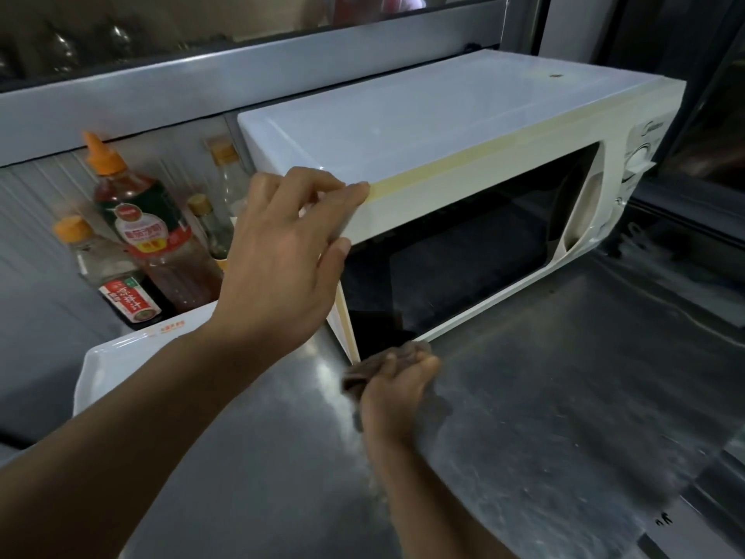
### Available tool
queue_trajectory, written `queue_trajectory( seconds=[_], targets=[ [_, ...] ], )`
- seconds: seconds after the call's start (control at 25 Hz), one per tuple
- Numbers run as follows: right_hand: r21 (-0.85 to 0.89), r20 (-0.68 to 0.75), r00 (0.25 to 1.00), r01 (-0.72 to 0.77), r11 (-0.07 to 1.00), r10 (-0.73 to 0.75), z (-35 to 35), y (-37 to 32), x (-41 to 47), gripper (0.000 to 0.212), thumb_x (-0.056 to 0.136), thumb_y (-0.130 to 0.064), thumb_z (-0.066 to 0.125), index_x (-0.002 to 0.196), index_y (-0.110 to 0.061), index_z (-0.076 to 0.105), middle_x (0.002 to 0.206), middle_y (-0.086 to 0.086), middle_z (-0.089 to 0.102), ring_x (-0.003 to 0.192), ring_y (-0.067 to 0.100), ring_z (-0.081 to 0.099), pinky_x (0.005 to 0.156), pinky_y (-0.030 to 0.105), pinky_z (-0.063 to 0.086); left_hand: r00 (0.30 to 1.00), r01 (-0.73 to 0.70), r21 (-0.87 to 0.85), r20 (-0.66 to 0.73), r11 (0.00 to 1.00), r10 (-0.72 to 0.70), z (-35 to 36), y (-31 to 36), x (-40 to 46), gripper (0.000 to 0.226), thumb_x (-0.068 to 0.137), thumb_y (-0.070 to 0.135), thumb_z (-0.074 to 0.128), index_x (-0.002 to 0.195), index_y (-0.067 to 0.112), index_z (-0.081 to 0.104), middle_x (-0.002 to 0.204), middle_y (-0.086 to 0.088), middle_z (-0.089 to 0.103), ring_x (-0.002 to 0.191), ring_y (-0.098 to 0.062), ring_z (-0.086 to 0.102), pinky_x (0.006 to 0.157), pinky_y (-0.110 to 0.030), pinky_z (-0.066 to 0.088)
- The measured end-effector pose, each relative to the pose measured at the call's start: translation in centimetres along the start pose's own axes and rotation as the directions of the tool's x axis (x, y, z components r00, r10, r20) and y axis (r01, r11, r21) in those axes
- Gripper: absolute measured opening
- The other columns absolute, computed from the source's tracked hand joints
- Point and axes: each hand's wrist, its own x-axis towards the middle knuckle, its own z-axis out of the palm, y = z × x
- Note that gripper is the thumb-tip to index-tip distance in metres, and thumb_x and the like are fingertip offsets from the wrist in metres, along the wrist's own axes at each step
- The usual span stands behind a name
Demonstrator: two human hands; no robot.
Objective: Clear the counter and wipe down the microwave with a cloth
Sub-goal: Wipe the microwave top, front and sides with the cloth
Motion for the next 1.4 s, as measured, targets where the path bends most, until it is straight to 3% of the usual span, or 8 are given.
queue_trajectory(
  seconds=[0.32,0.6,0.8,0.96,1.08,1.2,1.28,1.4],
  targets=[
    [0.03,-0.053,0.992,-0.117,0.993,0.118,-2.8,-2.3,8.3,0.028,0.094,0.001,0.039,0.121,-0.004,0.036,0.124,0.023,0.051,0.111,0.036,0.056,0.096,0.052,0.046,1.0,0.01,-0.153,-0.021,0.988,-0.014,-0.2,-1.5,-1.1,0.041,0.086,0.007,0.051,0.127,0.008,0.056,0.119,-0.013,0.053,0.115,-0.021,0.044,0.093,-0.023,0.032],
    [0.033,0.012,0.987,-0.16,0.987,0.16,0.5,-0.2,-0.8,0.014,0.095,-0.002,0.042,0.106,-0.006,0.033,0.117,0.026,0.05,0.105,0.038,0.056,0.095,0.049,0.045,0.999,-0.013,-0.184,0.041,0.983,0.021,-0.6,-2.4,-1.1,0.058,0.079,-0.006,0.053,0.133,0.013,0.051,0.125,-0.01,0.05,0.12,-0.024,0.043,0.099,-0.02,0.028],
    [0.037,0.115,0.972,-0.209,0.977,0.204,0.7,-0.9,-3.0,0.022,0.095,-0.001,0.043,0.115,0.0,0.035,0.117,0.023,0.051,0.103,0.031,0.058,0.093,0.04,0.049,0.997,-0.015,-0.214,0.064,0.977,0.03,-0.9,-2.6,-0.8,0.057,0.08,-0.01,0.053,0.133,0.013,0.052,0.123,-0.009,0.051,0.118,-0.024,0.044,0.098,-0.018,0.028],
    [0.026,0.091,0.994,-0.068,0.997,0.065,-1.9,-3.2,-4.9,0.019,0.094,-0.007,0.051,0.109,-0.012,0.041,0.096,0.007,0.06,0.085,0.013,0.067,0.066,0.014,0.053,0.995,0.01,-0.224,0.096,0.975,0.012,-1.3,-2.6,-0.7,0.059,0.081,-0.011,0.051,0.134,0.016,0.052,0.124,-0.006,0.05,0.119,-0.022,0.044,0.097,-0.016,0.029],
    [0.06,0.089,0.984,0.15,0.987,-0.155,-2.1,-6.3,-6.7,0.04,0.091,-0.017,0.053,0.128,-0.015,0.037,0.128,0.008,0.048,0.115,0.021,0.054,0.095,0.035,0.049,0.992,0.011,-0.238,0.127,0.971,0.02,-1.7,-2.9,-0.5,0.062,0.081,-0.013,0.049,0.134,0.019,0.052,0.123,-0.003,0.05,0.119,-0.02,0.044,0.095,-0.012,0.027],
    [0.046,0.086,0.854,0.511,0.858,-0.513,-0.8,-9.9,-6.8,0.048,0.084,-0.011,0.058,0.129,-0.008,0.04,0.14,0.008,0.031,0.123,0.005,0.04,0.099,0.01,0.037,0.988,0.011,-0.27,0.154,0.963,0.032,-2.2,-3.2,0.1,0.06,0.081,-0.013,0.049,0.131,0.019,0.054,0.12,-0.001,0.051,0.116,-0.02,0.044,0.092,-0.01,0.028],
    [0.011,0.079,0.787,0.613,0.79,-0.612,0.2,-11.7,-6.1,0.039,0.082,-0.001,0.064,0.116,0.0,0.047,0.132,0.013,0.031,0.112,-0.001,0.042,0.091,0.0,0.035,0.985,0.019,-0.289,0.169,0.957,0.031,-2.4,-3.2,0.3,0.058,0.081,-0.012,0.051,0.13,0.018,0.056,0.118,0.0,0.052,0.114,-0.019,0.045,0.09,-0.009,0.031],
    [-0.14,0.055,0.717,0.695,0.706,-0.695,1.0,-11.8,-4.6,0.026,0.08,-0.006,0.07,0.096,0.0,0.051,0.117,0.017,0.04,0.1,0.015,0.051,0.085,0.014,0.047,0.986,0.027,-0.312,0.163,0.95,0.026,-2.3,-3.2,0.3,0.056,0.081,-0.011,0.053,0.129,0.018,0.056,0.117,0.002,0.051,0.115,-0.016,0.044,0.089,-0.001,0.028]
  ],
)
